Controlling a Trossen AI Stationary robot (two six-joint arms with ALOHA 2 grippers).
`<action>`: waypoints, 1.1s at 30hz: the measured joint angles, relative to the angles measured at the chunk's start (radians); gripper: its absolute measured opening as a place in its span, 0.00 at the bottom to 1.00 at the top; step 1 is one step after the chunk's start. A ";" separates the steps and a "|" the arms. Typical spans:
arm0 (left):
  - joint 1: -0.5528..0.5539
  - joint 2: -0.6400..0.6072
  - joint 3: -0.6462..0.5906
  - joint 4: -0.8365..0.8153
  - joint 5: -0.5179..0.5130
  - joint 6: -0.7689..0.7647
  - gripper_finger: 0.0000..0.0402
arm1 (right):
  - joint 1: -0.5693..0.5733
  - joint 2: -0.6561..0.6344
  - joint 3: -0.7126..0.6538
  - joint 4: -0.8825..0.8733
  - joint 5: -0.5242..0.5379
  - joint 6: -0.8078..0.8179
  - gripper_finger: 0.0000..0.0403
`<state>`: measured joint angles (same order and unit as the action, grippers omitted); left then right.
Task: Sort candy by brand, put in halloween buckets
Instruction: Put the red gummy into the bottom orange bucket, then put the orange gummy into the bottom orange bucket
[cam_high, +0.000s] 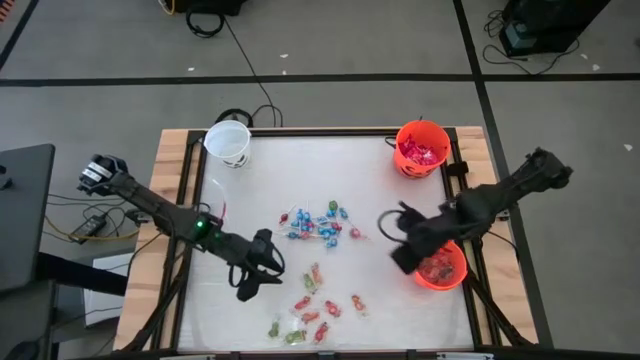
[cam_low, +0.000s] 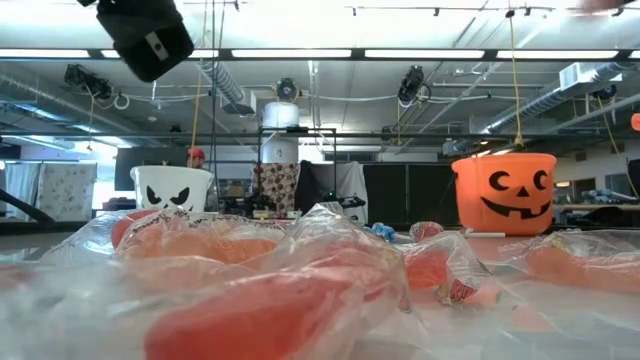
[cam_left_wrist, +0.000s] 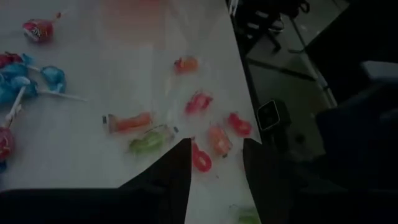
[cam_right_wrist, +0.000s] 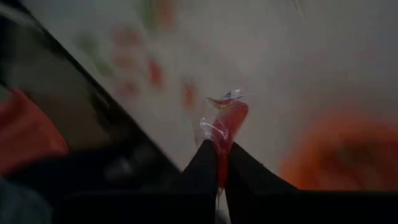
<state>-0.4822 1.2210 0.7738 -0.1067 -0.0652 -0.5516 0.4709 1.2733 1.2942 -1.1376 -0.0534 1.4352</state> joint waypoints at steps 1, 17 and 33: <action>-0.004 0.001 -0.001 0.006 -0.006 0.000 0.38 | 0.018 -0.008 0.000 -0.053 -0.051 0.035 0.05; 0.006 0.030 -0.057 0.167 -0.136 0.015 0.38 | 0.149 0.039 -0.199 -0.256 -0.113 0.153 0.33; -0.057 -0.161 -0.056 0.017 -0.469 0.001 0.38 | -0.008 0.211 -0.079 0.460 0.261 -0.396 0.50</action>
<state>-0.5396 1.0601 0.7174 -0.0894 -0.5338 -0.5511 0.4625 1.4848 1.2148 -0.6777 0.2079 1.0392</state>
